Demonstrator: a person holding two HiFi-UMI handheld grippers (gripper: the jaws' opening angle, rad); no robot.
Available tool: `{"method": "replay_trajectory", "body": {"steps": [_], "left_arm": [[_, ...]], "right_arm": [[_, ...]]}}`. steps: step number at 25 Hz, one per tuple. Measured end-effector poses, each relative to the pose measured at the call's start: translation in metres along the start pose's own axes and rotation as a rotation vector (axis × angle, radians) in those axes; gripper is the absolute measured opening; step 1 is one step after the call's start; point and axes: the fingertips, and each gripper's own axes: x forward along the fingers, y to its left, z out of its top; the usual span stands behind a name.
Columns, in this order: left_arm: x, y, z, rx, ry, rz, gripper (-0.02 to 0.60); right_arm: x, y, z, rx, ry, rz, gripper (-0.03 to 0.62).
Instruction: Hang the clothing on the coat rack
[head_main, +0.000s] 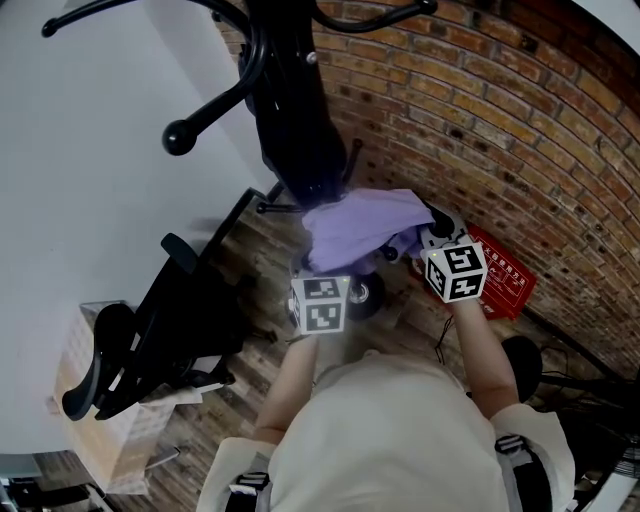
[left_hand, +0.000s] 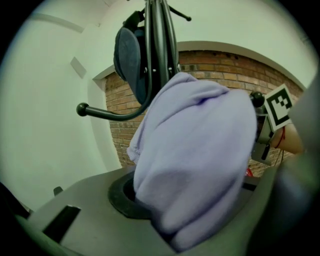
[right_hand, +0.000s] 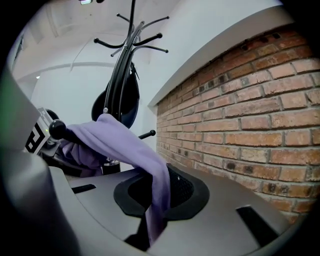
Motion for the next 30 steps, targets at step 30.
{"method": "replay_trajectory", "body": {"steps": [30], "left_arm": [[0.017,-0.066,-0.033,-0.011,-0.002,-0.208,0.135]], "right_arm": [[-0.007,0.103,-0.083,0.13,0.116,0.174,0.021]]}}
